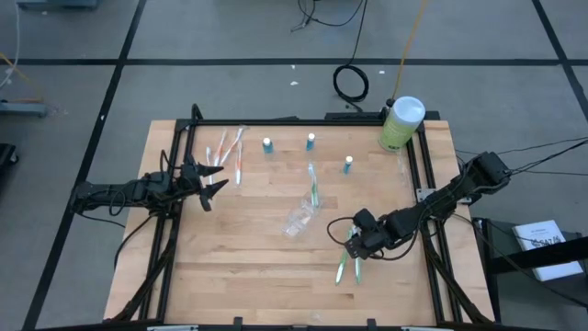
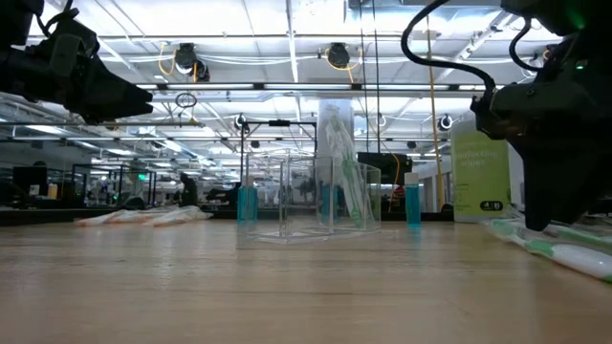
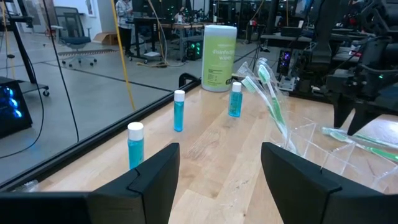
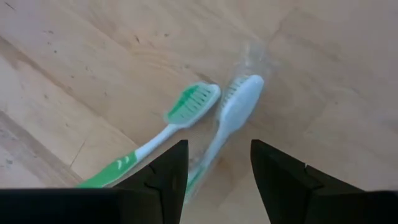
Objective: Pick & Place toothbrushing station
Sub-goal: Put the green toothbrush into the transparent organizer
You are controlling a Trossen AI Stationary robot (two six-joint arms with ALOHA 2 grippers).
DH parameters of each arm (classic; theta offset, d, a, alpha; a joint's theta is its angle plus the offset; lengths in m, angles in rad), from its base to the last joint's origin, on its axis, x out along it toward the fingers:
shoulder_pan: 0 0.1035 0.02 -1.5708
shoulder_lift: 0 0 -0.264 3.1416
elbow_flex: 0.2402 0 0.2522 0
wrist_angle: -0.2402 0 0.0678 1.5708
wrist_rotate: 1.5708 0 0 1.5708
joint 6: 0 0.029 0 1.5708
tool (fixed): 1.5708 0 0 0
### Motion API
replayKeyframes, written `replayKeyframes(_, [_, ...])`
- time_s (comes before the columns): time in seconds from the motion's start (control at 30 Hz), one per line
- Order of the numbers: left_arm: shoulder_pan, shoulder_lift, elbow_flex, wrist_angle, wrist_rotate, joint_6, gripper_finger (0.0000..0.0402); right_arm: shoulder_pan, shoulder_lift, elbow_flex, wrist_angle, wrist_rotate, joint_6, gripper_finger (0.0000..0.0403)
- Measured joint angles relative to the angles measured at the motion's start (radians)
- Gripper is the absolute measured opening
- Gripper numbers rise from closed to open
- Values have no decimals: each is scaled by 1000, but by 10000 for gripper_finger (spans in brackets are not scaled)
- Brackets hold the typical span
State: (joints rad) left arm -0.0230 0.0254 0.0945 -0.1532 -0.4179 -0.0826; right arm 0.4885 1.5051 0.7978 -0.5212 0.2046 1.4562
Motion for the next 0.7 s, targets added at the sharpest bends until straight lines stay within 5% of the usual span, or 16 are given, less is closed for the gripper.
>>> replayKeyframes(0.23, [0, 0, 0, 0, 0, 0, 234, 0, 0, -1, 1, -23, 8, 145])
replayKeyframes(0.7, [0, 0, 0, 0, 0, 0, 234, 0, 0, -1, 1, -48, -61, 9])
